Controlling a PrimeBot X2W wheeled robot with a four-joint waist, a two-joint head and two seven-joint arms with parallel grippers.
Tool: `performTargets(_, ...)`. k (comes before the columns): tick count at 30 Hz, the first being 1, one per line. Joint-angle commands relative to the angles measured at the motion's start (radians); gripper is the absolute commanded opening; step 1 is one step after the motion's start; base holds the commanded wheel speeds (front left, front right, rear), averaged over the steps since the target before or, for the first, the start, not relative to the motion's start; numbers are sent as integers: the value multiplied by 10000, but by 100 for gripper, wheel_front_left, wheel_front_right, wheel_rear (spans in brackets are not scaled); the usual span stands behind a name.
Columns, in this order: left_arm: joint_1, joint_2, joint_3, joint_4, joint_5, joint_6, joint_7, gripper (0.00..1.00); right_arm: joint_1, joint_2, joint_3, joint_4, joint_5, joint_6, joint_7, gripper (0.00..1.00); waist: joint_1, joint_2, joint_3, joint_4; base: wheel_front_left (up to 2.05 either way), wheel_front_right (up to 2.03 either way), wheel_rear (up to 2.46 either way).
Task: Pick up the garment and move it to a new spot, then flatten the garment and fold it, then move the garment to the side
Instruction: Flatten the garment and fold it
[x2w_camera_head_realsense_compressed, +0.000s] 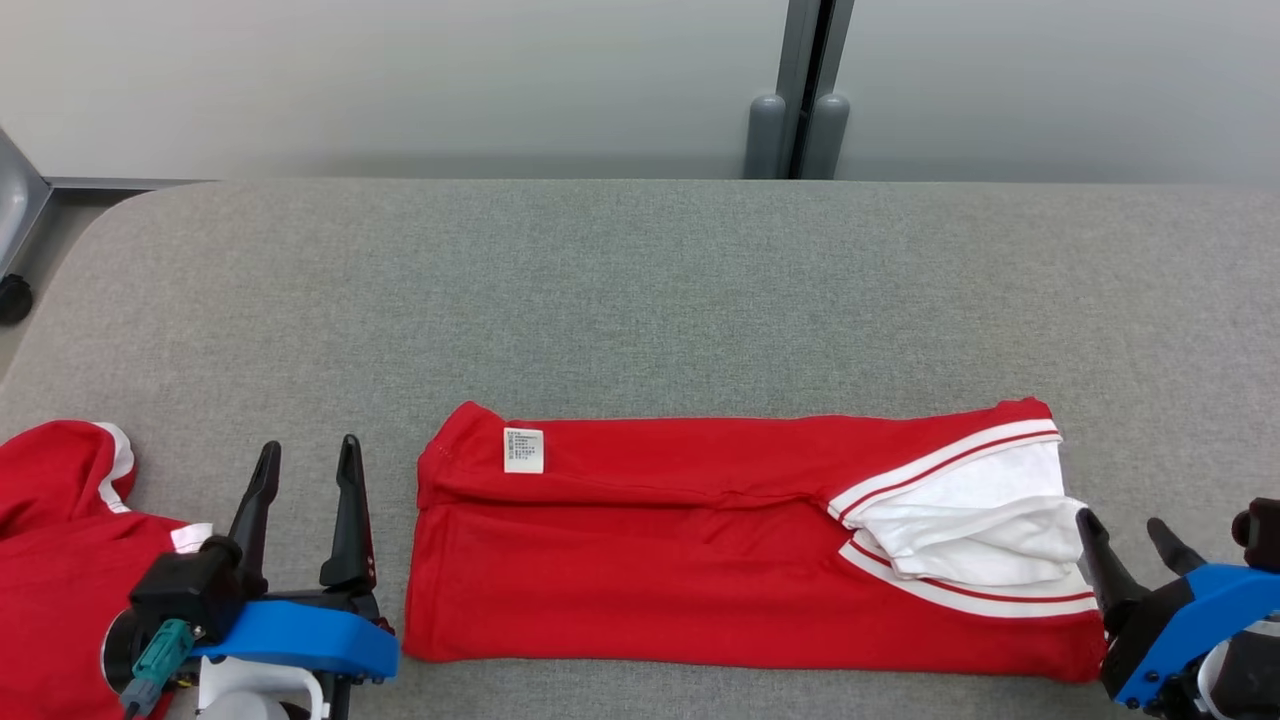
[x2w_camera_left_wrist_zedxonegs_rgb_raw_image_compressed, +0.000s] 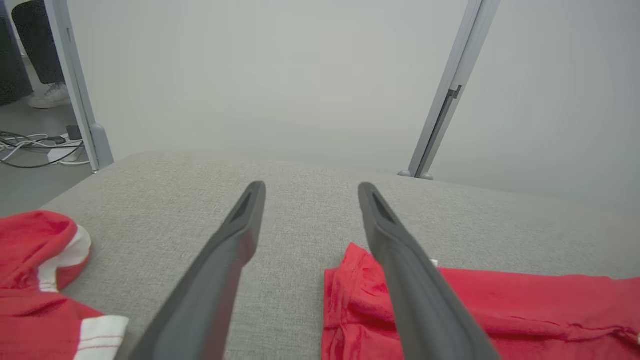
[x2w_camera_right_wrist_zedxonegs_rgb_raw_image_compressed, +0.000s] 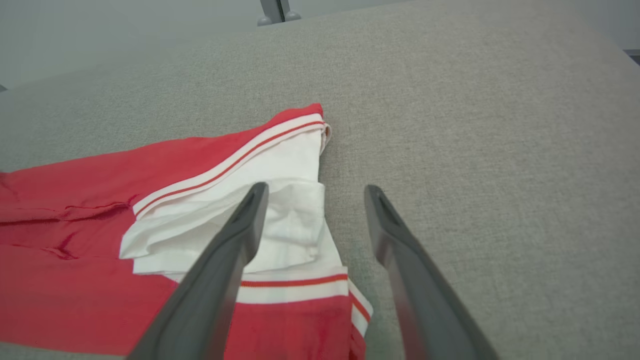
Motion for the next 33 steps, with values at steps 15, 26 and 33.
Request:
performTargets(15, -251, -374, 448, 196, 831, -824, -42, 100, -1924, 21, -25, 3268, -21, 1, -141, 100, 0, 1, 189, 183, 0, 0, 0)
performTargets(26, -373, -514, 478, 418, 902, -1011, -43, 100, -2658, 39, 153, 5122, -514, 3, -172, 100, 0, 1, 311, 316, 0, 0, 0)
performTargets(33, -366, -580, 579, 506, 959, -1081, -43, 100, -2632, 89, 907, 5485, -353, 14, -243, 0, 0, 1, 331, 277, 0, 0, 0)
